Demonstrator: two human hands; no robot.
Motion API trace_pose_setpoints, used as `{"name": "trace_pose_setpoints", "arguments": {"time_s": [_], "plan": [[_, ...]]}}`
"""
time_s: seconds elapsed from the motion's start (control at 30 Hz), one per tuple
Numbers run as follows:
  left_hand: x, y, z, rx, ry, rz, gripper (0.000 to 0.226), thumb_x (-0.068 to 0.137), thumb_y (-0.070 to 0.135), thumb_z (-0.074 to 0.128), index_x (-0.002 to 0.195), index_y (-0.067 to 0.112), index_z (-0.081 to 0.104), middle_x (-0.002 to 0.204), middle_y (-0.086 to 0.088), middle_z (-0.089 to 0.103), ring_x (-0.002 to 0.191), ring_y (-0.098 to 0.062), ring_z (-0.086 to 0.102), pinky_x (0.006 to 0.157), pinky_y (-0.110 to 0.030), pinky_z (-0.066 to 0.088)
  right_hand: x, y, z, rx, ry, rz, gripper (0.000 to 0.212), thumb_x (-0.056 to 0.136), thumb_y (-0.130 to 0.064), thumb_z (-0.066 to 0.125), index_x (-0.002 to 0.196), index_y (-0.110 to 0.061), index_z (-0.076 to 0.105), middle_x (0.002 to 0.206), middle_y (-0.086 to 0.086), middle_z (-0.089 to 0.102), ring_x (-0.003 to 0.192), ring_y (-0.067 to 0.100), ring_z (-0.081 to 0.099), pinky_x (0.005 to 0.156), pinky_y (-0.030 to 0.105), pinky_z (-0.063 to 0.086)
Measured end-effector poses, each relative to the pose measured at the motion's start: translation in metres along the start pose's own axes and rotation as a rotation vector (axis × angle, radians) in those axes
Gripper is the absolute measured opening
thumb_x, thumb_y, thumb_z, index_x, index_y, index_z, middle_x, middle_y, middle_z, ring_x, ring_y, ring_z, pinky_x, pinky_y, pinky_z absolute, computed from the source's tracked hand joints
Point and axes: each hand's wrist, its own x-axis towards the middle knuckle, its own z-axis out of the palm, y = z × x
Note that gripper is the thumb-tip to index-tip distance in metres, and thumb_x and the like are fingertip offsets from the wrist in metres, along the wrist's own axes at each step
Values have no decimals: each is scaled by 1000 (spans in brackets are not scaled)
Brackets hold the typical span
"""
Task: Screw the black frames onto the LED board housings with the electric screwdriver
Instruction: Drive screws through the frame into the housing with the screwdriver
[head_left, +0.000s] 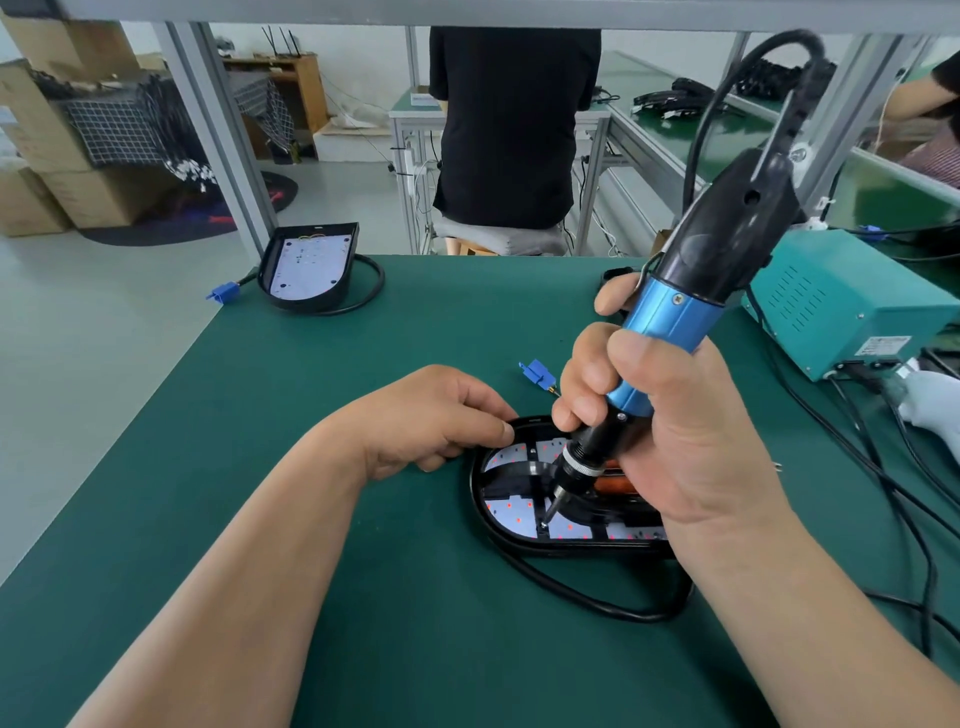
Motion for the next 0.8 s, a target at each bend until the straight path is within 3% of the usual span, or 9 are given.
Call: {"name": "trace_pose_setpoints", "arguments": {"time_s": [0.23, 0.4, 0.47, 0.53, 0.67, 0.8], "plan": [[-1, 0, 1, -7, -2, 17, 13, 95, 11, 72, 106, 6, 77, 55, 6, 35, 48, -11, 20, 42, -20, 15, -2, 1, -3, -3, -105, 1, 29, 84, -14, 61, 112, -22, 62, 71, 2, 50, 57, 21, 49, 64, 39, 51], [0, -3, 0, -34, -16, 19, 8, 95, 12, 74, 100, 10, 80, 57, 5, 40, 48, -10, 21, 42, -19, 15, 0, 0, -6, 104, -7, -91, 35, 89, -17, 61, 123, -18, 58, 75, -1, 50, 61, 17, 48, 70, 36, 51], [1, -4, -1, -66, -34, -1, 20, 93, 18, 75, 106, 4, 76, 59, 6, 41, 49, -9, 22, 40, -18, 17, 2, -4, -10, 171, 52, -148, 32, 92, -18, 64, 123, -20, 57, 78, -3, 50, 64, 15, 49, 72, 34, 52], [4, -4, -3, -180, -5, -33, 34, 91, 24, 68, 114, -2, 71, 65, 4, 44, 51, -8, 24, 39, -17, 19, 3, -7, -14, 228, 127, -175, 24, 100, -20, 56, 123, -21, 55, 80, -4, 50, 66, 13, 49, 75, 32, 52], [10, -1, -4, -518, 118, -50, 32, 99, -2, 43, 123, -5, 63, 73, -3, 55, 54, -9, 30, 38, -18, 24, 4, -12, -21, 300, 279, -195, 18, 106, -22, 47, 123, -21, 54, 82, -4, 51, 70, 11, 51, 79, 31, 52], [10, -1, -4, -699, 118, 6, 25, 107, 3, 46, 124, -5, 62, 75, -2, 58, 54, -6, 28, 38, -15, 24, 6, -16, -26, 359, 376, -217, 18, 106, -20, 51, 123, -20, 56, 82, -4, 52, 70, 12, 52, 79, 31, 53]]}}
